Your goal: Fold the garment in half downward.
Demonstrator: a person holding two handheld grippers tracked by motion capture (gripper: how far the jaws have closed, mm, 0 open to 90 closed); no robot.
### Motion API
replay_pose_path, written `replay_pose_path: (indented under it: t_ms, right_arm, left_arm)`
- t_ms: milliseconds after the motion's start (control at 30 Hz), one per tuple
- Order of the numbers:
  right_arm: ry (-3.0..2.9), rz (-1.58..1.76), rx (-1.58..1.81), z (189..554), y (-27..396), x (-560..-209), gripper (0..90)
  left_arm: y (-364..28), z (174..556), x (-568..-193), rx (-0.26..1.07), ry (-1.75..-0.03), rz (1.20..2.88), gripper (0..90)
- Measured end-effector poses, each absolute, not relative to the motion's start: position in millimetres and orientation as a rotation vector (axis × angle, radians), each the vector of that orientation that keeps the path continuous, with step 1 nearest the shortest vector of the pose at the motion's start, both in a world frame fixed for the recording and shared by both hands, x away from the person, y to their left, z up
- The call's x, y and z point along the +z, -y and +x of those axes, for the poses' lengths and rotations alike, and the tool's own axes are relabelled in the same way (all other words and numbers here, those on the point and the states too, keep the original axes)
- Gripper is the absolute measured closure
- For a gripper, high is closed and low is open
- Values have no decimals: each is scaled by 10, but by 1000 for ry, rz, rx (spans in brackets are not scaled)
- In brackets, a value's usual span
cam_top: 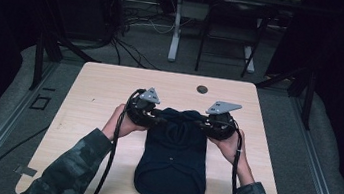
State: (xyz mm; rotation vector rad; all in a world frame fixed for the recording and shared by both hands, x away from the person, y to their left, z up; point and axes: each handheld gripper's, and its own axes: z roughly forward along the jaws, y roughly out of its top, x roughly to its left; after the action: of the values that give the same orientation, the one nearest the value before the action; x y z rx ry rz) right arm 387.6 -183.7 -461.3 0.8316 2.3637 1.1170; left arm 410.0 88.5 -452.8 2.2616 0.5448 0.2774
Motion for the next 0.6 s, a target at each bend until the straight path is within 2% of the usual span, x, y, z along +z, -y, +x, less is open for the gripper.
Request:
replay_pose_path:
  t_ms: [167, 600]
  right_arm:
    - [-2356, 809, 1127, 3791, 1869, -4618, 718]
    - [-2255, 732, 1133, 3627, 1877, -4625, 721]
  left_arm:
    - [-890, 4015, -4539, 305, -517, 2239, 677]
    - [-895, 3888, -4487, 381, -493, 2181, 693]
